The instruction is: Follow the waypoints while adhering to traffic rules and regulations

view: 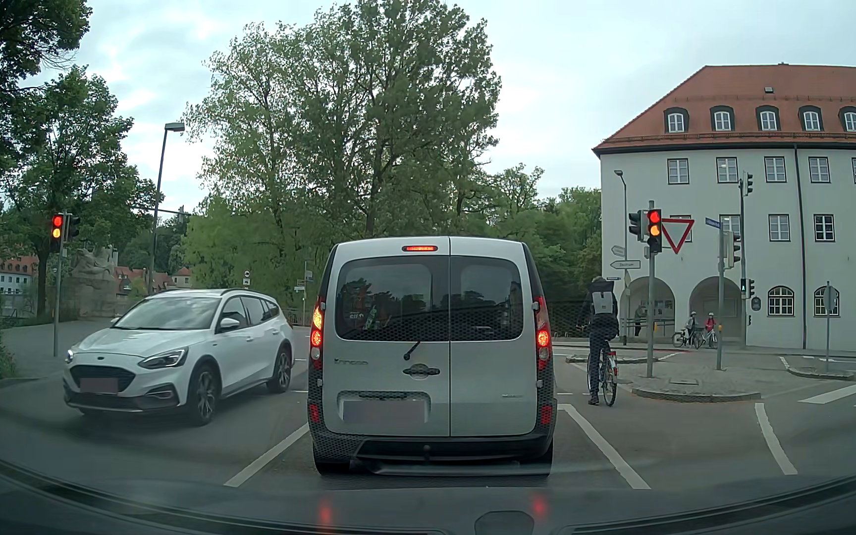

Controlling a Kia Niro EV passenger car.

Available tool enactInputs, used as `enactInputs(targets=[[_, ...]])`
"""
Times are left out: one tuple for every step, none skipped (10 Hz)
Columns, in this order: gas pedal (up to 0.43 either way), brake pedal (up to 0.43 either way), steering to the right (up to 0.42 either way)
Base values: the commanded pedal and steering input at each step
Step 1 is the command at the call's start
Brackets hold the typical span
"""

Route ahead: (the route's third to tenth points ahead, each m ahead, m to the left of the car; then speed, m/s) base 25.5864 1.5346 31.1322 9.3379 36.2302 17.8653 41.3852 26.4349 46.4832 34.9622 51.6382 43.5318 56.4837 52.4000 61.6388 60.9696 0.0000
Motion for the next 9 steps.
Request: enactInputs(targets=[[0.000, 0.244, -0.005], [0.000, 0.244, -0.005], [0.000, 0.244, -0.005], [0.000, 0.244, -0.005], [0.000, 0.244, -0.005], [0.000, 0.250, -0.005], [0.000, 0.244, -0.005], [0.000, 0.244, -0.005], [0.000, 0.244, -0.005]])
